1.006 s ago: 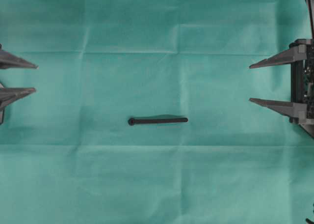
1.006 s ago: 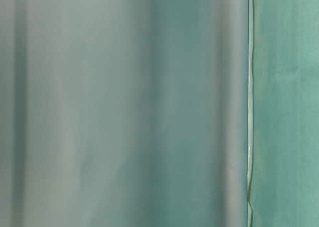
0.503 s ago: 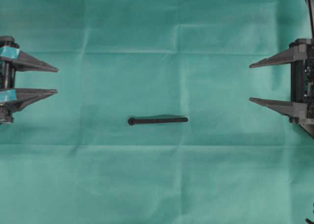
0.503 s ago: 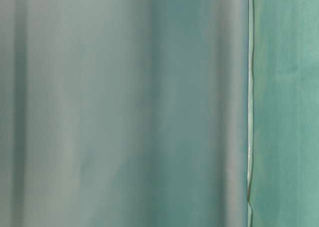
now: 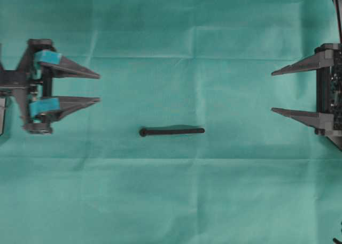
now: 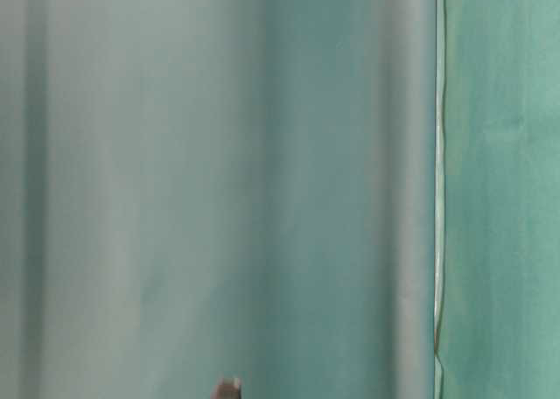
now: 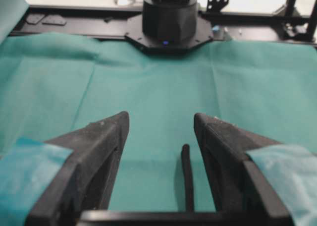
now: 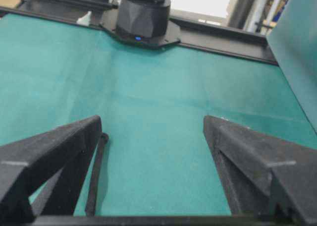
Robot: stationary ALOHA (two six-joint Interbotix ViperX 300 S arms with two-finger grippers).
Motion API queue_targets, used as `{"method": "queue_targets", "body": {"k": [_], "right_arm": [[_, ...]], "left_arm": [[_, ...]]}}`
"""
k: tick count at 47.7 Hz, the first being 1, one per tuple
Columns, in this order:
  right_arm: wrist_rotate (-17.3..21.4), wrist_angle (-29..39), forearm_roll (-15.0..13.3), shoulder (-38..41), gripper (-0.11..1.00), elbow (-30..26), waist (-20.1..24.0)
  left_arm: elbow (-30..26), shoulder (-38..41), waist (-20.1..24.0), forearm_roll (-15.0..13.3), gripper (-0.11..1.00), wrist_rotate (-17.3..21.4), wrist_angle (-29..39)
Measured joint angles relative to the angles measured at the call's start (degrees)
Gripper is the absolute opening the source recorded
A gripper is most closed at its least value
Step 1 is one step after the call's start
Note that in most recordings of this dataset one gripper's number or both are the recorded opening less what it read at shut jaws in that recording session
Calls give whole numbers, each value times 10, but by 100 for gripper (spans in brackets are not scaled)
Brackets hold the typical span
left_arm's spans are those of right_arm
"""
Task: Peel off the Velcro with your right arm.
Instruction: 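Lower the left gripper over the strap's left end and close on it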
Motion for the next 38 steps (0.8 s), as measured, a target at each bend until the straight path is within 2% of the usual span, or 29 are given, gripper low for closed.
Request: {"method": "queue_targets", "body": {"k": [19,38], "right_arm": [[0,-1,-3,-2,71,11,-1],[0,0,-4,-7,71,19,-1]], "left_arm": [[-109,156,0,0,59,1,-1],[-164,215,0,1,59,-2,13]]}}
